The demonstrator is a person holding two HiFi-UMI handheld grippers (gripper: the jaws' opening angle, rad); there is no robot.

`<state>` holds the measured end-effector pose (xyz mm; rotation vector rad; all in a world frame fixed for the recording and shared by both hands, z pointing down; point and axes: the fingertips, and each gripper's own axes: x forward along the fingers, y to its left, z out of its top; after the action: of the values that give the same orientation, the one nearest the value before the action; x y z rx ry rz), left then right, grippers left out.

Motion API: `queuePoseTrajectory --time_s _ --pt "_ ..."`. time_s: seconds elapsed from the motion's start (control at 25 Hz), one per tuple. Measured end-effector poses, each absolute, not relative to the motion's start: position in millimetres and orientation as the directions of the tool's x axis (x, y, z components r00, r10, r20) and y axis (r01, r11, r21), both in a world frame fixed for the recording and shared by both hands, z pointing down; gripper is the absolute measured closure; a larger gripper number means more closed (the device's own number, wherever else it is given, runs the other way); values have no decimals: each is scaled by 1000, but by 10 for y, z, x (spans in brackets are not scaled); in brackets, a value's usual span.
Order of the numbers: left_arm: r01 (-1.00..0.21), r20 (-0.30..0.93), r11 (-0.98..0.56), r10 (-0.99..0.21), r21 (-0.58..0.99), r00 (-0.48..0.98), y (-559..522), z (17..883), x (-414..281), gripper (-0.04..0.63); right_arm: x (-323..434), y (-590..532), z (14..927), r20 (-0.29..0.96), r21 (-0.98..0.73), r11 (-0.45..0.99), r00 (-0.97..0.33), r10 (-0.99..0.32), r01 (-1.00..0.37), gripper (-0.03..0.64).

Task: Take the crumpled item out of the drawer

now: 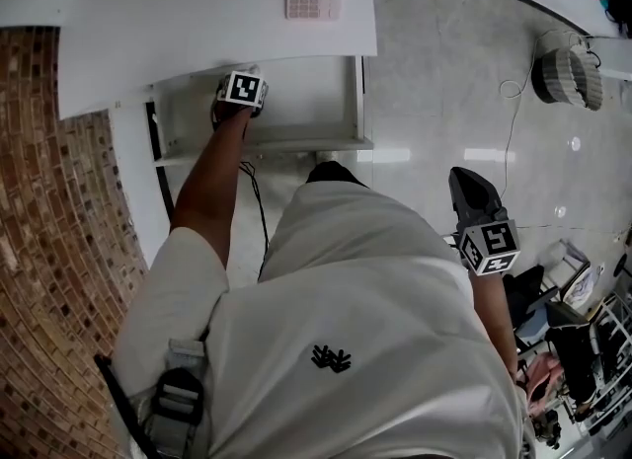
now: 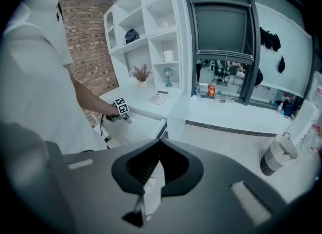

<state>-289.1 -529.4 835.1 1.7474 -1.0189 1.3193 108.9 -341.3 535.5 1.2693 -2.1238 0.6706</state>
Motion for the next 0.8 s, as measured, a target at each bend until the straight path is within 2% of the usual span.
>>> queuePoseTrajectory --time_s 0.08,0.28,0.36,0.8 --pt "-894 974 -444 -165 65 154 -5317 8395 -2913 280 1096 -3392 5373 694 -127 416 -380 -612 -900 603" --pt "-893 978 -450 -173 28 118 -5320 8426 -2937 383 1133 -3292 5356 698 -120 414 -373 -611 -902 603" --pt "-894 977 -447 -176 30 120 -5318 8418 -2903 403 1186 -3273 5346 697 -116 408 -367 -616 -906 603" --pt "-900 962 -436 -241 8 125 -5180 8097 -2853 420 1307 -2995 5366 676 -116 432 -390 -625 -895 603"
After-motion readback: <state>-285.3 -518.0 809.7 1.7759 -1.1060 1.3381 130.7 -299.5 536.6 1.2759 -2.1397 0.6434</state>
